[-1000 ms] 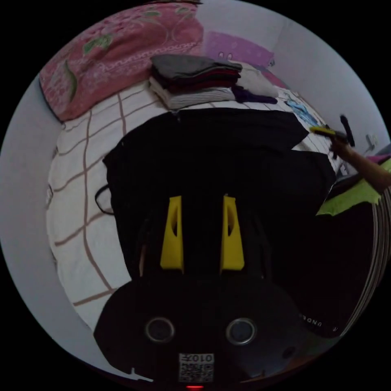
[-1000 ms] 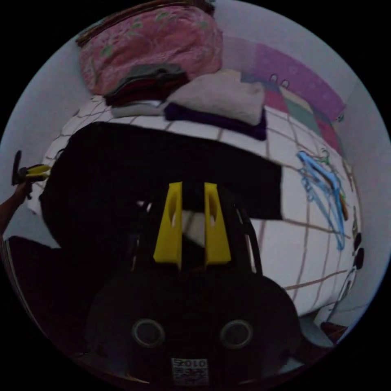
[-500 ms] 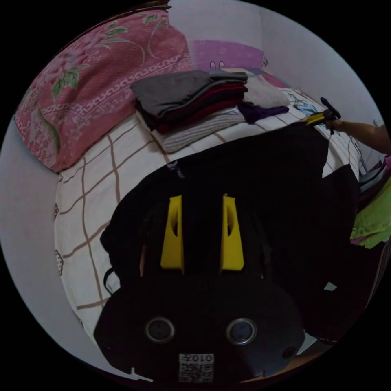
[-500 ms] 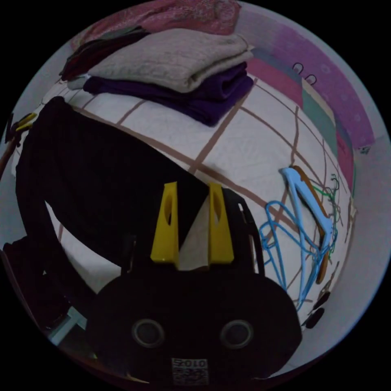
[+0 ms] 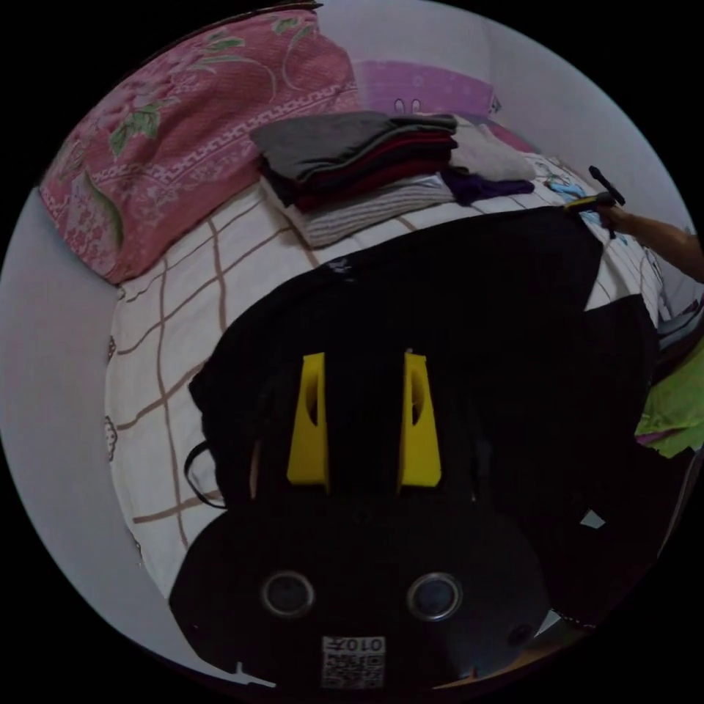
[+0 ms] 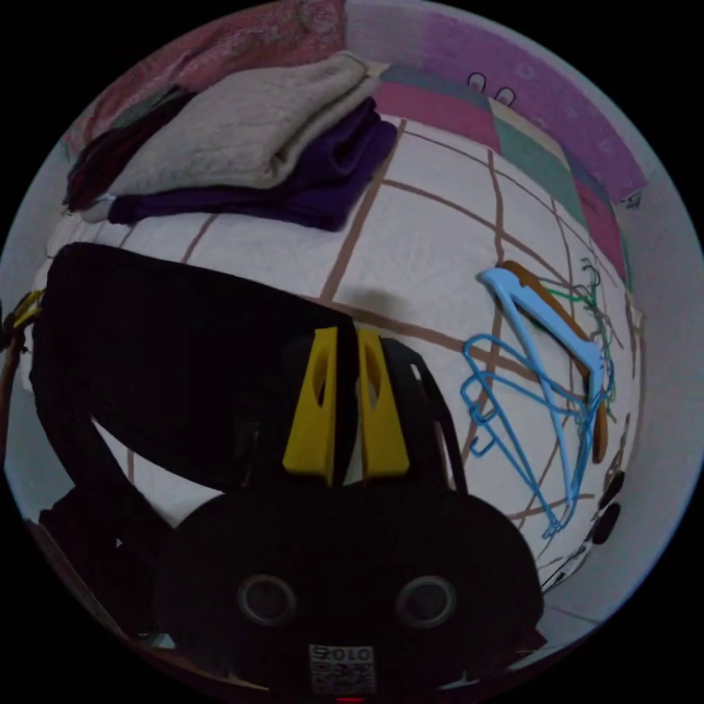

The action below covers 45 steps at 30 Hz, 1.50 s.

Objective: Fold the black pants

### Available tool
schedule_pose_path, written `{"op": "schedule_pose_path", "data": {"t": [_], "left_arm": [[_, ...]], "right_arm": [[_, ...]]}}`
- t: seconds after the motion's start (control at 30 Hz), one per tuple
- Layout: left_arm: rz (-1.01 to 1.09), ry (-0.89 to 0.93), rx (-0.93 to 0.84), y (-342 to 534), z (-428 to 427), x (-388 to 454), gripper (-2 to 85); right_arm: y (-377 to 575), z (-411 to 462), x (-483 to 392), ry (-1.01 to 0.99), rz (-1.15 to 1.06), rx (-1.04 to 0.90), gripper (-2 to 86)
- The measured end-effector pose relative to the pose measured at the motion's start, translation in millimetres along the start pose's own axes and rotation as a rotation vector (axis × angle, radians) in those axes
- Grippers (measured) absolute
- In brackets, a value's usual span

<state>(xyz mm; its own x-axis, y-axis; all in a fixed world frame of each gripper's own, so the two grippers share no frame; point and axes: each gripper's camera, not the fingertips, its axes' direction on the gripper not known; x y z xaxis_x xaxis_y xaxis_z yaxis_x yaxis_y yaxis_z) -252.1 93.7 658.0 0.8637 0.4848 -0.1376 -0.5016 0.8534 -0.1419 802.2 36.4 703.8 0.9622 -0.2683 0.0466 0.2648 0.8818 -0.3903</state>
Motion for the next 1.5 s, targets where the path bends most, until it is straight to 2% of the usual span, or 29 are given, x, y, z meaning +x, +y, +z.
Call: {"op": "schedule_pose_path", "data": {"t": [0.13, 0.37, 0.43, 0.57, 0.67, 0.9, 1.03, 1.23, 1.37, 1.5], "left_arm": [[0.041, -0.108, -0.025, -17.4, -0.1, -12.0, 15.1], [0.151, -0.101, -0.164, -75.3, 28.0, -57.6, 14.3], [0.187, -0.080, -0.206, -89.4, 34.8, -65.7, 13.5], [0.271, 0.085, -0.346, -110.2, 57.0, -71.0, 10.7], [0.334, 0.101, -0.399, -114.7, 63.9, -58.1, 7.2], [0.258, 0.123, -0.323, -106.2, 28.3, -63.0, 1.1], [0.222, 0.124, -0.250, -93.5, -8.8, -63.4, 0.4], [0.287, 0.018, -0.179, -58.9, -78.1, -34.4, 0.2], [0.249, -0.034, -0.074, -12.3, -139.3, -11.6, 0.1], [0.267, -0.077, -0.020, 60.4, -191.2, 24.7, 0.1]], "right_arm": [[-2.3, -7.5, 7.8, -0.003, 0.004, 0.017, 7.0], [-5.5, -1.6, 16.1, -0.014, 0.001, -0.030, 6.9], [-6.5, -1.3, 17.8, -0.017, 0.011, -0.034, 6.8], [-10.5, -1.9, 21.4, -0.032, 0.026, -0.060, 6.4], [-14.2, -3.8, 20.1, -0.031, 0.015, -0.090, 5.7], [-15.9, -29.2, 18.8, -0.040, 0.006, -0.091, 3.6], [-4.3, -66.3, 13.7, -0.057, -0.006, -0.003, 3.4], [38.3, -143.4, -9.2, -0.038, -0.099, 0.156, 3.4], [91.8, -198.9, -35.1, -0.035, -0.129, 0.265, 3.4], [145.4, -223.9, -62.3, -0.039, -0.172, 0.257, 3.3]]}}
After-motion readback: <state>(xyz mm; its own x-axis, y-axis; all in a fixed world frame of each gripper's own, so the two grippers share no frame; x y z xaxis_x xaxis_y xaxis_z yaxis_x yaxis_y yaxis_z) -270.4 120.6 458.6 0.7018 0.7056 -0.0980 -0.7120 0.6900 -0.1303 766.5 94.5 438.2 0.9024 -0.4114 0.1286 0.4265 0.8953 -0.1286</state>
